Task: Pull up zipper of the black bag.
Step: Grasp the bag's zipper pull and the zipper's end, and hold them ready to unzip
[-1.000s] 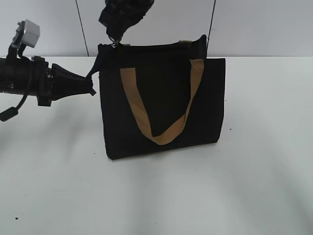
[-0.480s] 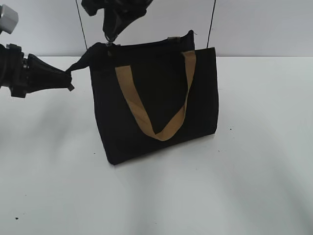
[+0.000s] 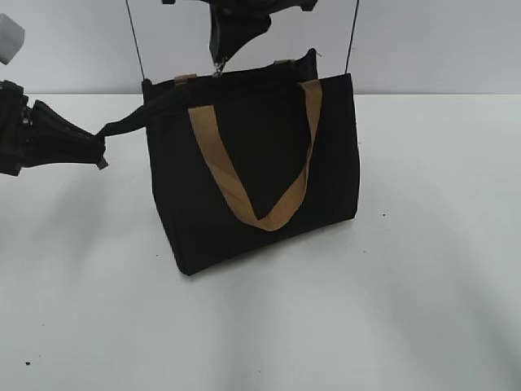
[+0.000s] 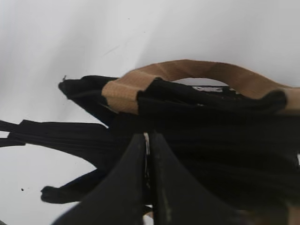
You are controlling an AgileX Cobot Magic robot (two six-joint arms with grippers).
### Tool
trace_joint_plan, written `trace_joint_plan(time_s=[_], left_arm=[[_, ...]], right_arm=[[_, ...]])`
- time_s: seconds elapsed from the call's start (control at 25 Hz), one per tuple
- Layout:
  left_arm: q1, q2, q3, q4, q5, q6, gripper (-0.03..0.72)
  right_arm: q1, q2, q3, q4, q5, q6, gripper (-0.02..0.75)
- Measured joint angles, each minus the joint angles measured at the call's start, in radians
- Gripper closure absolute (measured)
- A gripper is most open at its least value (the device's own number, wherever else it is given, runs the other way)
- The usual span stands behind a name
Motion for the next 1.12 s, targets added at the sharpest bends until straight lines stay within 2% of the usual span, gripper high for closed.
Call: trace_joint_plan(time_s=[0.2,0.36,0.68,0.88,0.96,1.0,1.12], left_arm=[[0.000,-0.024,0.000,0.068,-0.021,-0.059,0.657],[0.002,-0.025,0.000,0.089,-0.036,-0.066,0.657],[0.001,-0.025,0.000,0.047,-0.036,-0.067,0.657],[-0.001,-0.025,0.000,0.022,-0.040,-0.067,0.657],[-0.001,-0.025,0.000,0.004,-0.046,-0.067,0.657],[0.001,-0.025,0.000,0.003,-0.050,-0.067,0.655],[0.006,-0.024,0.001,-0.006,-0.043,-0.067,0.599]], right_arm=[[-0.047,-0.002,0.000,-0.005,0.018,0.003,0.749],[-0.110,-0.002,0.000,-0.074,0.022,-0.046,0.749],[-0.180,-0.003,0.001,-0.046,0.028,-0.091,0.749],[-0.190,-0.003,0.001,-0.023,0.029,-0.134,0.743],[-0.197,-0.003,0.001,-0.013,0.029,-0.170,0.696],[-0.203,-0.005,0.001,-0.015,0.023,-0.188,0.639],[-0.224,-0.023,-0.001,0.000,0.009,-0.245,0.383]])
